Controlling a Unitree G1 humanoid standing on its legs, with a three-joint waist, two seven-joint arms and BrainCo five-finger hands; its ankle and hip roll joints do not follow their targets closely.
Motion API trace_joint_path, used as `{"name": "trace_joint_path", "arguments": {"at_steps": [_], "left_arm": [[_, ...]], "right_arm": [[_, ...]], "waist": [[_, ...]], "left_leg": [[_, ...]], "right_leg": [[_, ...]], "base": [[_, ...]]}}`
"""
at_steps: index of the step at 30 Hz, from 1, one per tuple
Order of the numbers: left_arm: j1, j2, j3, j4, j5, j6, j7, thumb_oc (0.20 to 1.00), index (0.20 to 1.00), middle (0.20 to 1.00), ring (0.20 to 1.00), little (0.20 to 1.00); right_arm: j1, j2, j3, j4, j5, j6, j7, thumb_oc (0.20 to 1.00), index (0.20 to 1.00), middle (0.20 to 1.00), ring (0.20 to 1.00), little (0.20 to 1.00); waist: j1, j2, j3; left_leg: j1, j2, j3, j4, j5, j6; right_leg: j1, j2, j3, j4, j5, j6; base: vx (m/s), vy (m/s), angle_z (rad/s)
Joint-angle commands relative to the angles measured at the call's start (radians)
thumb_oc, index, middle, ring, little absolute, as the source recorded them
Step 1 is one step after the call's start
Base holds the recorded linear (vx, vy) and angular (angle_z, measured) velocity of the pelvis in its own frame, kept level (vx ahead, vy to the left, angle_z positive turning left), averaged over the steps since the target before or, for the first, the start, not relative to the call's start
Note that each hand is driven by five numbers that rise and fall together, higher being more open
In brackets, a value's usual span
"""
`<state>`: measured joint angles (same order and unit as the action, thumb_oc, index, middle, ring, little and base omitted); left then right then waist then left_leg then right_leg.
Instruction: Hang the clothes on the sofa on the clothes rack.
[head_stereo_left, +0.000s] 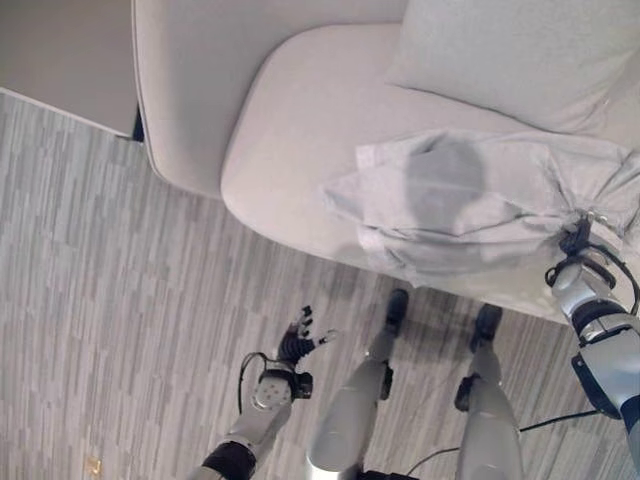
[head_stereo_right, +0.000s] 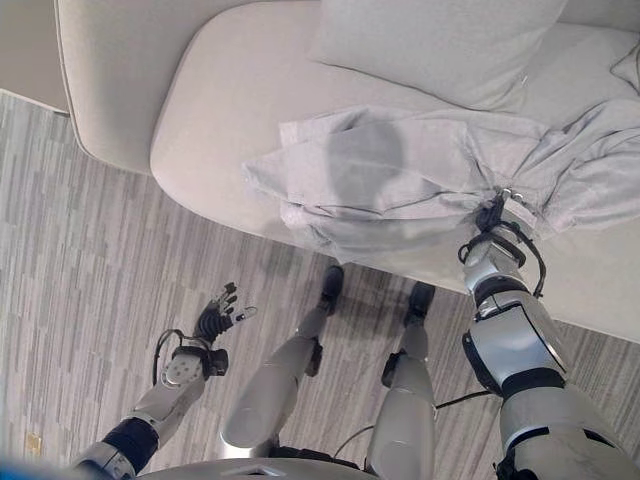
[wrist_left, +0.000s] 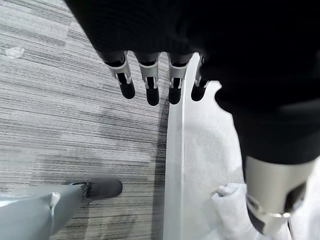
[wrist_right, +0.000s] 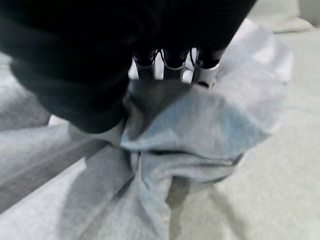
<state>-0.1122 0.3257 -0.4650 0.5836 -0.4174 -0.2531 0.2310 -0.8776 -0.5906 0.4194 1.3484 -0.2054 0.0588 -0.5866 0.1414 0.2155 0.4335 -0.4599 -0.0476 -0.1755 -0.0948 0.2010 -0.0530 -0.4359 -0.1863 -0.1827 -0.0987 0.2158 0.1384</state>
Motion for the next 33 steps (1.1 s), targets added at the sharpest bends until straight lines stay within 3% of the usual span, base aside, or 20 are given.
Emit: {"name": "trace_joint_path", "arguments": {"at_steps": [1,8,15,21,28,33], "left_arm": [[-0.014,0.056,0.010,-0.036,0.017,-0.037,0.030,1.000,1.000,1.000,1.000,1.000],[-0.057,0.159,0.137,-0.206,0.035,-0.072,0.090,1.000,1.000,1.000,1.000,1.000],[-0.126,0.232,0.233,-0.314,0.057,-0.082,0.126,1.000,1.000,1.000,1.000,1.000],[-0.219,0.305,0.285,-0.424,0.106,-0.076,0.118,1.000,1.000,1.000,1.000,1.000],[-0.409,0.348,0.227,-0.426,0.176,-0.068,0.126,1.000,1.000,1.000,1.000,1.000],[-0.570,0.392,0.129,-0.380,0.230,-0.063,0.132,1.000,1.000,1.000,1.000,1.000]], "right_arm": [[0.075,0.005,-0.004,-0.001,0.070,-0.007,0.000,0.200,0.200,0.200,0.200,0.200],[0.195,-0.042,-0.085,-0.087,0.077,-0.009,-0.045,0.200,0.200,0.200,0.200,0.200],[0.286,-0.016,-0.116,-0.145,0.061,-0.006,-0.042,0.200,0.200,0.200,0.200,0.200],[0.397,-0.040,-0.090,-0.205,-0.100,0.024,-0.003,0.200,0.200,0.200,0.200,0.200],[0.419,-0.134,-0.055,-0.296,-0.259,0.046,0.026,0.200,0.200,0.200,0.200,0.200],[0.414,-0.229,-0.044,-0.337,-0.319,0.045,0.016,0.200,0.200,0.200,0.200,0.200]], "waist": [[-0.006,-0.016,0.057],[-0.036,-0.029,0.068],[-0.055,-0.037,0.065],[-0.080,-0.053,0.055],[-0.118,-0.080,0.050],[-0.145,-0.099,0.051]], "left_leg": [[-0.036,-0.034,-0.003,0.008,-0.021,-0.030],[-0.038,-0.026,0.012,0.008,-0.029,-0.036],[-0.037,-0.022,0.019,0.008,-0.035,-0.039],[-0.033,-0.018,0.025,0.008,-0.043,-0.042],[-0.047,-0.013,0.033,0.008,-0.038,-0.048],[-0.055,-0.009,0.040,0.008,-0.036,-0.051]], "right_leg": [[0.019,-0.081,0.087,0.021,-0.013,0.095],[0.009,-0.076,0.096,0.020,-0.013,0.100],[0.002,-0.074,0.109,0.020,-0.015,0.097],[0.002,-0.074,0.114,0.018,-0.017,0.100],[-0.018,-0.075,0.120,0.015,-0.006,0.105],[-0.030,-0.073,0.126,0.015,0.001,0.112]], "base": [[0.00,0.000,0.00],[-0.01,-0.003,-0.02],[0.00,-0.004,-0.03],[0.00,0.000,0.00],[-0.01,-0.006,-0.02],[-0.02,-0.014,-0.07]]}}
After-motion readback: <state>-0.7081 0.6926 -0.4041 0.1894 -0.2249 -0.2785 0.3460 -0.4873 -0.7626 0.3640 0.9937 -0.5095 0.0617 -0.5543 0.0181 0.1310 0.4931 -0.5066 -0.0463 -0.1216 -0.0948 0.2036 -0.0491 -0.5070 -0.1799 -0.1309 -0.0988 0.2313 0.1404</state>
